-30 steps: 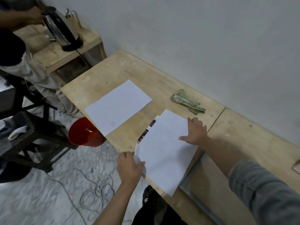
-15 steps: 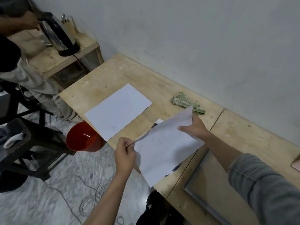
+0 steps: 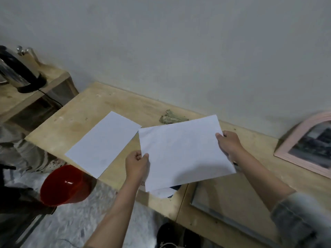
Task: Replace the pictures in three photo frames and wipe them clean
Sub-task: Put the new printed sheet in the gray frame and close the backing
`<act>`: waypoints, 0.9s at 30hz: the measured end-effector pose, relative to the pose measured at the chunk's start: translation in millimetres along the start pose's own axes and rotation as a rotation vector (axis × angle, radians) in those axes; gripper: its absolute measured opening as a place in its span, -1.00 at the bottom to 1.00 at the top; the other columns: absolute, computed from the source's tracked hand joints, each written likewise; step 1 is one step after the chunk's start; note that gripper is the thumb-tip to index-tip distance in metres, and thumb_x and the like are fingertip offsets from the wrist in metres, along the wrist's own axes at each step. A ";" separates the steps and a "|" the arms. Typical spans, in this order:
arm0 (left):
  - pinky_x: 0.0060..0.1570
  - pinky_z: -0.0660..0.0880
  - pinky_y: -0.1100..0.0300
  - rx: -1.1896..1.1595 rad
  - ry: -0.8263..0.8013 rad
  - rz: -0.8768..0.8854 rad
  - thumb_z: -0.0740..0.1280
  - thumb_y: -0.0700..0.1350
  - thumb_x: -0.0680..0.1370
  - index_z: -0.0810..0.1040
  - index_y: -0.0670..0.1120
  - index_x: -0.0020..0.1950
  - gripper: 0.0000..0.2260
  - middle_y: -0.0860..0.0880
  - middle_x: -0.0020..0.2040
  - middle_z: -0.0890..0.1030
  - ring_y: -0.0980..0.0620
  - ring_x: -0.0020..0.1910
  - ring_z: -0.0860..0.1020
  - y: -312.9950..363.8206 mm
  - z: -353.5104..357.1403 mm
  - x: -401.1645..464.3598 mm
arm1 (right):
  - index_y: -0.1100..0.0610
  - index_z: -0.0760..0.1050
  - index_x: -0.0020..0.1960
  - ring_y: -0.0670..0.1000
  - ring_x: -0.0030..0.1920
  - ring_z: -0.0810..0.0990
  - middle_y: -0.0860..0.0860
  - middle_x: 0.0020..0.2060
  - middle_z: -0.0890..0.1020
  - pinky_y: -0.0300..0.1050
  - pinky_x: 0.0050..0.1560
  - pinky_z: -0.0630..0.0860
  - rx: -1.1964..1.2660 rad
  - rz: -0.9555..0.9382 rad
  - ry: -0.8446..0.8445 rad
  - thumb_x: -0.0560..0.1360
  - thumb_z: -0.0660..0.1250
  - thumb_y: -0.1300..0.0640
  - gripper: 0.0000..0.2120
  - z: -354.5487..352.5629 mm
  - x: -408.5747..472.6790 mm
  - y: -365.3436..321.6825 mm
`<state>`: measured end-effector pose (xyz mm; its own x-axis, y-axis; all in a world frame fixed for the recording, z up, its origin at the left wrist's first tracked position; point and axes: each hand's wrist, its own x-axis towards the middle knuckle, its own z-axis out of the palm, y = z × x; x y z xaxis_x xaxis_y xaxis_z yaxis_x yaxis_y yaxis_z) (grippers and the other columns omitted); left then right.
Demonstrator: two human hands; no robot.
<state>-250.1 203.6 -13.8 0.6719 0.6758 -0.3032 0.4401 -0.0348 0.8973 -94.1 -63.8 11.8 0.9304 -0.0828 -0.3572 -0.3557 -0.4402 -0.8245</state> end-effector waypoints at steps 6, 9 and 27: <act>-0.35 0.27 0.18 0.278 -0.277 0.159 0.34 -0.22 0.47 0.34 -0.11 -0.32 -0.77 -0.01 -0.36 0.39 -0.02 -0.33 0.36 6.6 76.7 -27.0 | 0.22 0.46 0.17 0.08 -0.09 0.50 0.06 -0.02 0.52 -0.17 -0.15 0.35 -0.015 0.115 0.329 0.54 0.25 0.20 -0.78 -74.4 -56.6 70.1; -0.39 0.29 0.31 0.355 -0.443 0.232 0.31 -0.26 0.46 0.48 -0.17 -0.17 -0.96 0.02 -0.30 0.47 -0.01 -0.26 0.45 4.5 105.9 -50.9 | 0.22 0.38 0.28 0.14 0.03 0.53 0.12 0.11 0.55 -0.15 -0.04 0.35 -0.054 0.174 0.357 0.51 0.29 0.23 -0.65 -97.5 -88.3 104.5; 0.27 0.38 0.05 0.996 -0.784 0.655 0.36 0.02 0.47 0.28 -0.11 0.41 -0.44 -0.17 0.46 0.18 -0.16 0.41 0.26 -28.4 153.4 -94.1 | 0.12 0.18 0.48 0.23 0.46 0.12 0.22 0.47 0.09 0.02 0.40 0.18 -0.671 0.134 0.190 0.39 0.43 0.09 -0.27 -129.3 -118.2 198.8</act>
<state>-234.5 28.0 -59.9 0.9199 -0.2279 -0.3191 -0.0663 -0.8925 0.4461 -263.3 -257.1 -53.1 0.9034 -0.3025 -0.3039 -0.3937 -0.8660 -0.3084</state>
